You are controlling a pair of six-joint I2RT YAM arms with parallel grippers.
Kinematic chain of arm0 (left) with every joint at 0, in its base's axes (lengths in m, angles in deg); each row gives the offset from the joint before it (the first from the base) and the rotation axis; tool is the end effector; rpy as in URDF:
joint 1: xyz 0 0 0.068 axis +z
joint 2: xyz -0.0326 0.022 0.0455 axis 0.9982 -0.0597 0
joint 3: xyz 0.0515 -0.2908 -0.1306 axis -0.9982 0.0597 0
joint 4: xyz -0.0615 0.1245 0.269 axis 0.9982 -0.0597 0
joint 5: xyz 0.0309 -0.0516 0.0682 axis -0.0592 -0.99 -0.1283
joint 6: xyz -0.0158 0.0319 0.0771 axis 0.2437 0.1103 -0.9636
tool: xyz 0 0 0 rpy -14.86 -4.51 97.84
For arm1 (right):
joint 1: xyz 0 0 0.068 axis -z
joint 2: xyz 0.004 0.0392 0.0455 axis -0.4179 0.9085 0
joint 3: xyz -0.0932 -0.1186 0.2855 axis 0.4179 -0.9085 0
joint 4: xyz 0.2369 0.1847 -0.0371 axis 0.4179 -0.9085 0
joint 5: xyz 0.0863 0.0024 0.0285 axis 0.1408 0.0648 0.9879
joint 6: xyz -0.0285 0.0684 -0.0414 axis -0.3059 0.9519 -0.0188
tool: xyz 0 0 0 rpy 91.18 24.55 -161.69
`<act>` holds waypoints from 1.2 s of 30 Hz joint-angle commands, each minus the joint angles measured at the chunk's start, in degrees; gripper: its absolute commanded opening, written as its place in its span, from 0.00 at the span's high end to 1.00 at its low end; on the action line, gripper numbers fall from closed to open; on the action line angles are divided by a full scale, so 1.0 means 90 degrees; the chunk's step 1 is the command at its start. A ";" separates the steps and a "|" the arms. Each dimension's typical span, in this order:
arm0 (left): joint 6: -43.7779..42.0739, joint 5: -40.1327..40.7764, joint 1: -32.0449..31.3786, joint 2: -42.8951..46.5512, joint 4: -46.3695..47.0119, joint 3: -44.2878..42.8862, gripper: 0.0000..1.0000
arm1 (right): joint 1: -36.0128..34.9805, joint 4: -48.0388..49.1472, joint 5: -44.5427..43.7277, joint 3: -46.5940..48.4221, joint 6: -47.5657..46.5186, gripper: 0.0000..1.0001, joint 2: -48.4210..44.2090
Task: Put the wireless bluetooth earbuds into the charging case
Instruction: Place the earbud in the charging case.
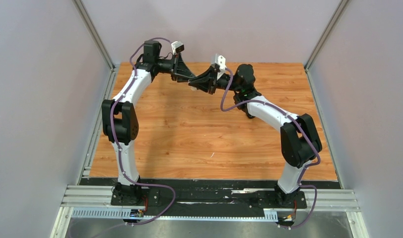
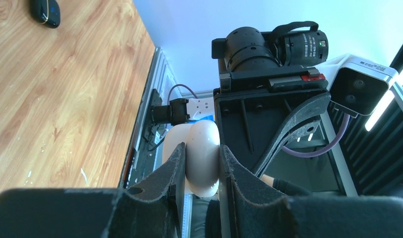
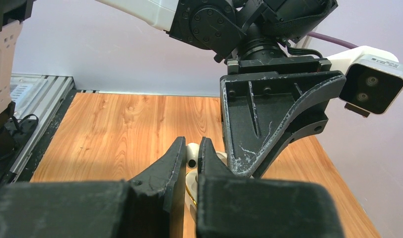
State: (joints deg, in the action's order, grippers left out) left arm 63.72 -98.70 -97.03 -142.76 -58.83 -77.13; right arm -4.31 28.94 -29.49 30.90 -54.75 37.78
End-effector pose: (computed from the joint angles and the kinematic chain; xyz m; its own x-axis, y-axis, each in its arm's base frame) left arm 0.5137 -0.1704 0.3557 -0.9760 0.1102 -0.1879 0.1911 0.0190 -0.9814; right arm 0.3994 0.2901 0.3764 0.1675 0.1147 -0.9792 -0.9790 0.1361 -0.1515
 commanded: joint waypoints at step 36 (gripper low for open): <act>-0.0059 -0.0359 0.0010 0.0166 -0.0020 -0.0527 1.00 | 0.0174 0.0119 -0.0013 -0.0166 0.0138 0.85 -0.0455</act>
State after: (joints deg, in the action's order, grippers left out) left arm 63.13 -99.12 -97.03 -142.76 -59.07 -78.94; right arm -3.46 30.88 -29.58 29.92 -53.26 36.46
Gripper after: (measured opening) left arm 0.326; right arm 0.150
